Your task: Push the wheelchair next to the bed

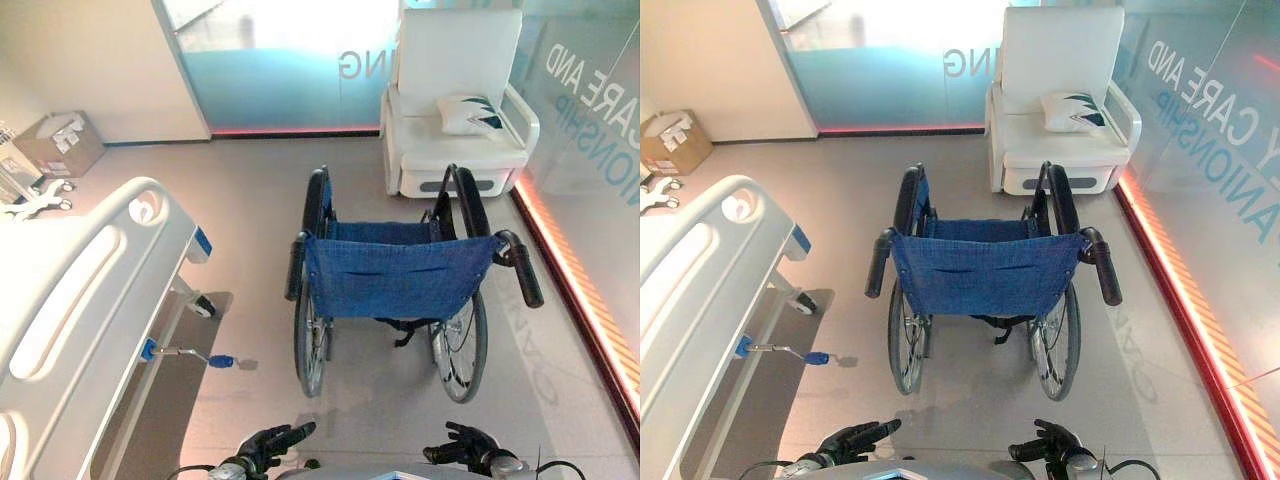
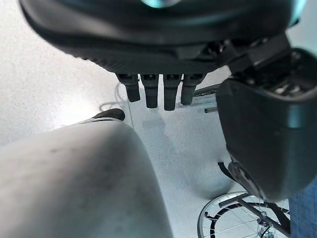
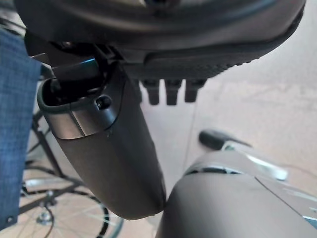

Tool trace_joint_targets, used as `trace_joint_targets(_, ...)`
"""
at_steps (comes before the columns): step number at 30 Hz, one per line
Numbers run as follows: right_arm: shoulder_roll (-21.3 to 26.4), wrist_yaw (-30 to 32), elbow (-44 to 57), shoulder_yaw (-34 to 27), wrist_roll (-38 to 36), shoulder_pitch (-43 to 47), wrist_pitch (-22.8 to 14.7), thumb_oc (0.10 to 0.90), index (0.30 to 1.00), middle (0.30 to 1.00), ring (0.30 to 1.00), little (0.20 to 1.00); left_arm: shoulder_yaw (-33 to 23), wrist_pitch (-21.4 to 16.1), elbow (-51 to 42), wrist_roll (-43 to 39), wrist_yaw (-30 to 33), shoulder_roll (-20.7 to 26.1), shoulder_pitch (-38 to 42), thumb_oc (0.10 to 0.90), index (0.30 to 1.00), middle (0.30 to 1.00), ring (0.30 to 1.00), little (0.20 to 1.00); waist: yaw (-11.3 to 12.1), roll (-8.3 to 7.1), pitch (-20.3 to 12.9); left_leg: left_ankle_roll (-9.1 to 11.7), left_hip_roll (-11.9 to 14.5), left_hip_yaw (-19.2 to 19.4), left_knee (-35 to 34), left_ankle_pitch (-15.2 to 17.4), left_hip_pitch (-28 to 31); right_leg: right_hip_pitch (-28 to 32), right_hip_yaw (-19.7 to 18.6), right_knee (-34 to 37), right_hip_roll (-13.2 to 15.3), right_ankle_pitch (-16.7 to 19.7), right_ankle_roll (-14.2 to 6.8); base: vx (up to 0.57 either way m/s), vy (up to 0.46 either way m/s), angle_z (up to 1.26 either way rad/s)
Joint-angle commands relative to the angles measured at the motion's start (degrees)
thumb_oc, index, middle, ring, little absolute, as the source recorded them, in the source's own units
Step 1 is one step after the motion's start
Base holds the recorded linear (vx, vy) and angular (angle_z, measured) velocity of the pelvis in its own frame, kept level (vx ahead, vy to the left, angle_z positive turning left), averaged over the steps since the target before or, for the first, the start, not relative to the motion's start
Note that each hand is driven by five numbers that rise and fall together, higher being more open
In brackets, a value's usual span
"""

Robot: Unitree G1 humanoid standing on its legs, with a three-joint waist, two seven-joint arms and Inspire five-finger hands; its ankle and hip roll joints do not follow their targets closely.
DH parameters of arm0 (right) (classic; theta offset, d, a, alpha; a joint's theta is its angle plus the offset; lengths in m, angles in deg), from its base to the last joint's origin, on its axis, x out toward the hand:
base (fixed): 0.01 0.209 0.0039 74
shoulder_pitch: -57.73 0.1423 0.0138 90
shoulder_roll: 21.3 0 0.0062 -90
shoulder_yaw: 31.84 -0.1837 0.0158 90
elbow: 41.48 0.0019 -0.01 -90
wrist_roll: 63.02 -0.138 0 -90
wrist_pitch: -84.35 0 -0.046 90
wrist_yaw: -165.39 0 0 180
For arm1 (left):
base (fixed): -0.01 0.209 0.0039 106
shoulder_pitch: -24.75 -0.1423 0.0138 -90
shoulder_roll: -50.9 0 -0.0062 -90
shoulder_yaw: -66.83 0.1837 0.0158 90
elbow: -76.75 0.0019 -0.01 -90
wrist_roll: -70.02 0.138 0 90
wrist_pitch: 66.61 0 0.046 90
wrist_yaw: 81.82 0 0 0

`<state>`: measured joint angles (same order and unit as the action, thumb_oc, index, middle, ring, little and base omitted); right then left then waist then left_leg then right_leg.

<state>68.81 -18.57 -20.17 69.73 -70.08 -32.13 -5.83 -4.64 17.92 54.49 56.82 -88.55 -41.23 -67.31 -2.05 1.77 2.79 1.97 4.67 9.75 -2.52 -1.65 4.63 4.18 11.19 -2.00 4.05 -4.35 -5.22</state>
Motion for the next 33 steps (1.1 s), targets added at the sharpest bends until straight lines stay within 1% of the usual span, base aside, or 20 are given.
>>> trace_joint_targets(1,0.6,0.2,-0.9,1.6,1.3,0.8,-0.7,0.800,0.900,0.900,0.900,0.900,-2.4,-3.1,-0.5,0.8,0.5,1.4,3.8,0.800,0.900,0.900,0.900,0.900,-0.2,-2.65,-0.2,-1.5,-3.5,1.7,1.2,5.2,0.7,0.1,0.2,1.5,-1.0,1.5,0.2,0.05,0.035,0.00)
trace_joint_targets(4,0.5,-0.5,-1.4,1.4,1.2,0.9,0.1,0.800,0.900,0.900,0.900,0.900,-2.9,-2.5,-0.3,-1.8,0.5,1.5,3.8,0.800,0.900,0.900,0.900,0.900,-0.1,-2.60,-0.3,-1.7,-3.6,1.9,1.0,5.3,1.1,0.4,0.5,1.4,-0.9,1.3,0.2,0.03,0.012,0.00)
trace_joint_targets(5,0.4,-0.1,-1.8,1.1,0.5,0.9,0.9,0.800,0.900,0.900,0.900,0.900,-3.6,-0.8,-0.1,-3.4,1.5,1.4,3.8,0.800,0.900,0.900,0.900,0.900,0.0,-2.63,-0.4,-1.8,-3.7,1.9,1.0,5.4,1.3,0.6,0.7,1.4,-0.8,1.2,0.1,0.05,0.004,-0.01)
trace_joint_targets(8,0.6,1.2,-2.8,-0.2,0.2,1.0,2.1,0.800,0.900,0.900,0.900,0.900,-5.6,0.4,0.8,-4.0,2.0,1.6,3.9,0.800,0.900,0.900,0.900,0.900,0.3,-2.84,-0.5,-2.0,-3.7,2.0,1.1,5.4,1.8,1.2,1.0,1.4,-0.7,1.3,0.1,0.06,-0.005,0.00)
trace_joint_targets(12,3.9,2.7,-3.4,-3.0,0.1,2.0,4.3,0.800,0.900,0.900,0.900,0.900,-8.3,1.6,1.5,-4.6,3.4,4.1,5.0,0.800,0.900,0.900,0.900,0.900,0.6,-3.18,-0.5,-2.0,-3.6,2.2,0.8,5.3,2.6,1.9,1.5,1.7,-0.6,1.5,-0.1,0.06,-0.009,0.01)
trace_joint_targets(16,11.4,1.6,-4.3,-7.6,-0.2,4.2,6.7,0.800,0.900,0.900,0.900,0.900,-11.1,3.0,-0.4,-5.0,4.3,9.3,7.3,0.800,0.900,0.900,0.900,0.900,0.7,-3.17,-0.7,-2.0,-3.5,2.5,0.2,5.1,3.1,2.2,1.7,2.0,-0.6,1.8,-0.3,0.02,0.002,0.02)
trace_joint_targets(18,16.6,1.5,-4.9,-10.5,-1.4,5.7,7.9,0.800,0.900,0.900,0.900,0.900,-12.7,4.2,-2.0,-5.7,4.1,13.7,9.1,0.800,0.900,0.900,0.900,0.900,0.7,-3.10,-0.8,-2.1,-3.5,2.8,0.1,5.0,3.2,2.2,1.8,2.1,-0.5,2.1,-0.5,0.00,0.000,0.00)
trace_joint_targets(19,17.9,1.4,-4.9,-11.3,-1.6,6.0,8.3,0.800,0.900,0.900,0.900,0.900,-13.0,4.4,-2.4,-5.5,4.1,14.8,9.6,0.800,0.900,0.900,0.900,0.900,0.7,-3.07,-0.8,-2.1,-3.5,2.9,0.0,5.0,3.2,2.1,1.8,2.1,-0.4,2.2,-0.5,0.00,0.032,-0.01)
trace_joint_targets(20,21.2,2.3,-5.0,-12.9,-2.5,7.1,8.6,0.800,0.900,0.900,0.900,0.900,-13.2,4.5,-3.6,-5.0,4.6,17.7,10.9,0.800,0.900,0.900,0.900,0.900,0.6,-2.98,-0.8,-2.1,-3.6,3.1,-0.1,4.9,3.2,2.0,1.8,2.1,-0.3,2.3,-0.6,0.00,0.000,0.00)
trace_joint_targets(21,22.2,2.8,-5.0,-13.4,-2.8,7.4,8.4,0.800,0.900,0.900,0.900,0.900,-13.3,4.3,-4.0,-4.4,4.7,18.5,11.2,0.800,0.900,0.900,0.900,0.900,0.6,-2.96,-0.8,-2.1,-3.6,3.1,-0.2,4.8,3.2,2.0,1.8,2.1,-0.3,2.4,-0.6,-0.01,0.043,-0.03)
trace_joint_targets(22,25.7,4.2,-4.5,-14.6,-2.9,8.6,8.1,0.800,0.900,0.900,0.900,0.900,-12.8,5.1,-6.1,-3.7,5.5,21.7,12.7,0.800,0.900,0.900,0.900,0.900,0.5,-2.84,-0.5,-2.2,-3.6,3.3,-0.5,4.8,3.7,2.1,1.8,2.0,-0.3,2.4,-0.8,-0.01,0.028,-0.04)
trace_joint_targets(23,26.2,4.3,-4.4,-14.7,-2.9,8.8,8.1,0.800,0.900,0.900,0.900,0.900,-12.7,5.0,-6.5,-3.7,5.8,22.1,12.9,0.800,0.900,0.900,0.900,0.900,0.5,-2.84,-0.7,-2.2,-3.6,3.3,-0.5,4.7,3.4,1.9,1.7,2.1,-0.3,2.5,-0.8,-0.01,0.039,-0.05)
trace_joint_targets(24,28.5,5.7,-3.7,-14.8,-2.6,10.0,6.9,0.800,0.900,0.900,0.900,0.900,-12.2,5.2,-7.9,-3.7,6.7,24.1,14.1,0.800,0.900,0.900,0.900,0.900,0.4,-2.79,-0.5,-2.3,-3.7,3.4,-0.7,4.7,3.6,2.0,1.7,2.0,-0.2,2.5,-0.9,-0.03,0.039,-0.01)
trace_joint_targets(25,32.1,8.2,-0.9,-15.0,-3.6,11.5,7.0,0.800,0.900,0.900,0.900,0.900,-12.1,7.1,-11.7,-5.7,7.9,27.3,15.9,0.800,0.900,0.900,0.900,0.900,0.3,-2.73,-0.3,-2.3,-3.8,3.4,-0.8,4.6,3.6,1.7,1.4,2.0,-0.2,2.7,-1.0,-0.03,0.040,-0.03)
trace_joint_targets(28,35.1,12.0,3.8,-15.8,-4.8,12.6,6.2,0.800,0.900,0.900,0.900,0.900,-12.6,7.6,-17.3,-7.3,10.0,29.8,17.2,0.800,0.900,0.900,0.900,0.900,0.3,-2.64,-0.3,-2.3,-3.9,3.5,-0.9,4.5,3.0,1.0,1.1,2.0,-0.1,3.0,-1.1,-0.05,0.035,-0.06)
trace_joint_targets(29,37.0,14.9,10.1,-16.9,-5.7,12.6,7.1,0.800,0.900,0.900,0.900,0.900,-13.2,8.8,-22.8,-8.3,11.2,31.8,18.0,0.800,0.900,0.900,0.900,0.900,0.2,-2.62,0.3,-2.3,-4.0,3.5,-1.0,4.5,3.1,1.0,1.0,1.9,-0.1,2.9,-1.3,-0.04,0.023,-0.07)
trace_joint_targets(30,37.3,15.4,11.0,-17.0,-6.0,12.6,7.3,0.800,0.900,0.900,0.900,0.900,-13.3,8.6,-23.5,-8.4,11.3,32.2,18.1,0.800,0.900,0.900,0.900,0.900,0.2,-2.64,0.3,-2.3,-4.0,3.6,-1.0,4.3,2.8,0.7,0.9,1.9,-0.1,3.1,-1.2,-0.06,0.034,-0.10)
trace_joint_targets(31,38.7,18.4,17.7,-18.2,-7.1,12.5,7.7,0.800,0.900,0.900,0.900,0.900,-14.3,9.2,-28.3,-9.5,11.9,33.8,19.0,0.800,0.900,0.900,0.900,0.900,-0.1,-2.60,0.6,-2.3,-4.2,3.5,-1.2,4.3,2.8,0.6,0.6,1.7,-0.1,3.0,-1.3,-0.05,0.020,-0.08)
trace_joint_targets(32,39.3,19.8,21.7,-18.8,-7.9,12.3,8.2,0.800,0.900,0.900,0.900,0.900,-15.0,9.8,-31.3,-10.3,12.1,34.5,19.4,0.800,0.900,0.900,0.900,0.900,-0.2,-2.62,0.6,-2.2,-4.2,3.6,-1.2,4.2,2.3,0.1,0.4,1.8,-0.1,3.2,-1.3,-0.04,0.022,-0.09)
trace_joint_targets(33,39.4,20.4,23.1,-19.1,-8.2,12.1,8.4,0.800,0.900,0.900,0.900,0.900,-15.3,10.1,-32.4,-10.5,12.2,34.7,19.4,0.800,0.900,0.900,0.900,0.900,-0.3,-2.63,0.6,-2.3,-4.2,3.6,-1.3,4.2,2.3,0.0,0.4,1.8,-0.1,3.2,-1.3,-0.03,0.015,-0.12)
